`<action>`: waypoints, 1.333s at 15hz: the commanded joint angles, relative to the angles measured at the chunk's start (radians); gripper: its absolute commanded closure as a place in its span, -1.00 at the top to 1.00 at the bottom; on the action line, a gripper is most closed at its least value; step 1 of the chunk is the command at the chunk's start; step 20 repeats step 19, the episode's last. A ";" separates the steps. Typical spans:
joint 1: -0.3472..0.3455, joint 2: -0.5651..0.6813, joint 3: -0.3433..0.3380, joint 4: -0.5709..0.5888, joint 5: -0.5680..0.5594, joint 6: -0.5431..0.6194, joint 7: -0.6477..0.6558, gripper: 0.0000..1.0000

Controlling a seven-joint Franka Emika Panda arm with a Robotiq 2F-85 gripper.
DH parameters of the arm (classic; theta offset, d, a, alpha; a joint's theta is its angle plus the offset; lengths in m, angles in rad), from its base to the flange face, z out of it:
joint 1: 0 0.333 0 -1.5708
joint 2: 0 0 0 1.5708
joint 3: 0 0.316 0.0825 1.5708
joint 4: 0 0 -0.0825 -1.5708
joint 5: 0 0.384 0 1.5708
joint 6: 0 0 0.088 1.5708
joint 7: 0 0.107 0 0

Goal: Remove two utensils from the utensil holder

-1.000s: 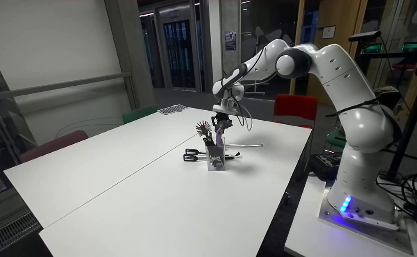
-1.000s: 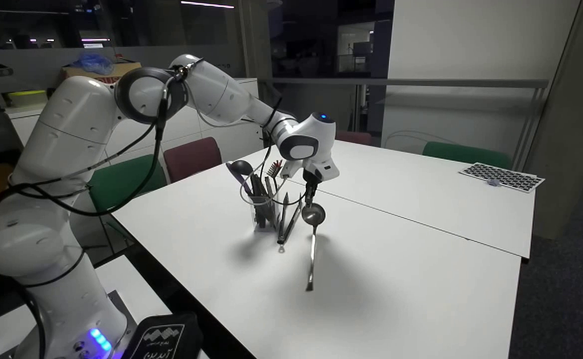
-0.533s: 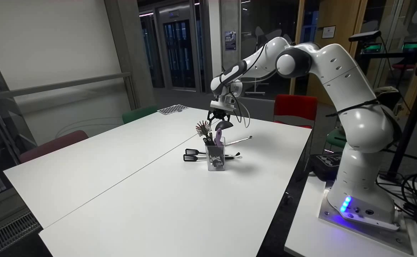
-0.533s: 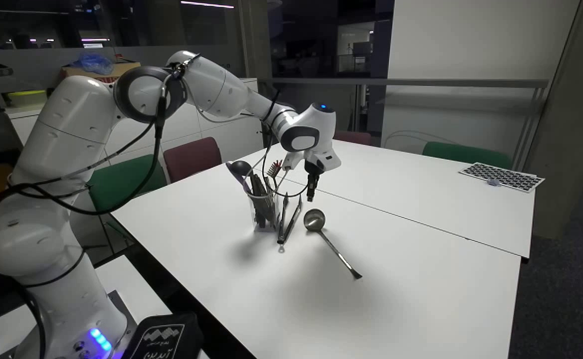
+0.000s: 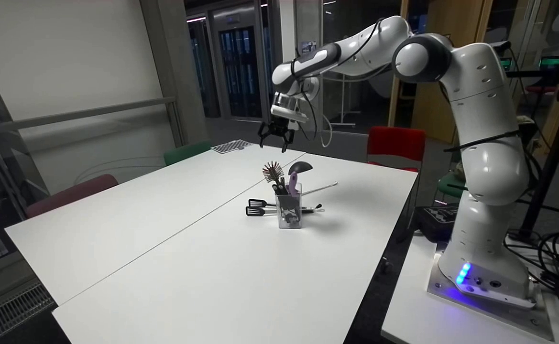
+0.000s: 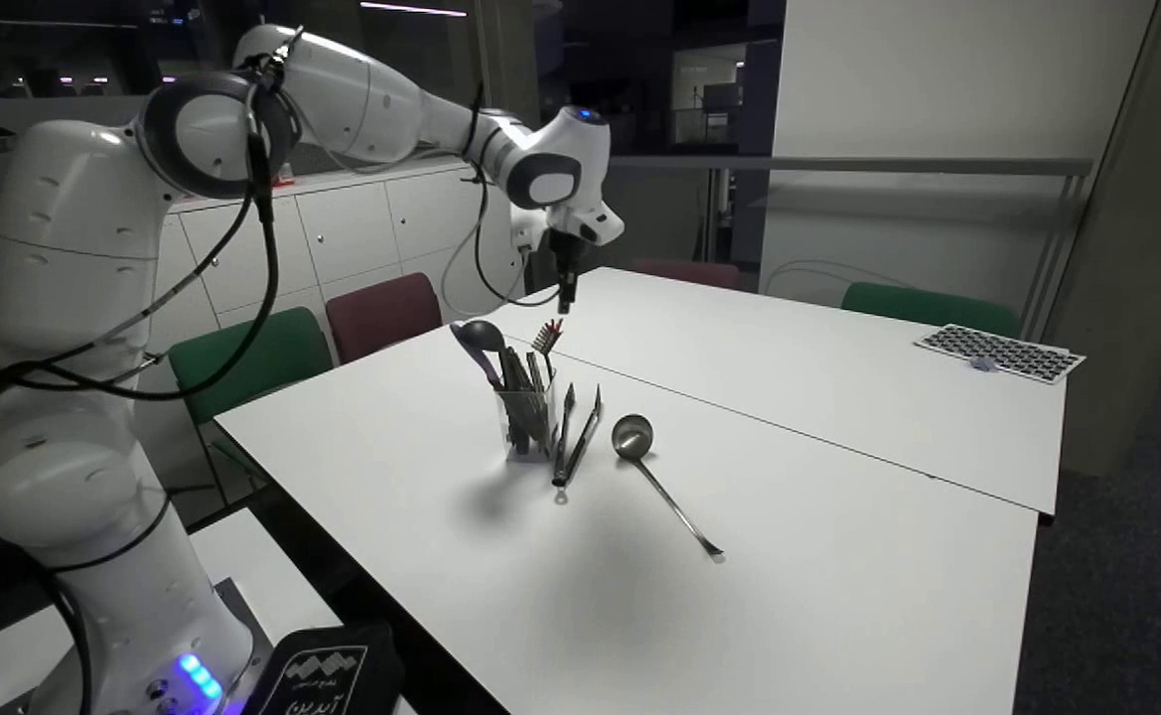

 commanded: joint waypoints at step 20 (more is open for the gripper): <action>0.124 -0.166 0.006 -0.041 -0.439 -0.668 -0.009 1.00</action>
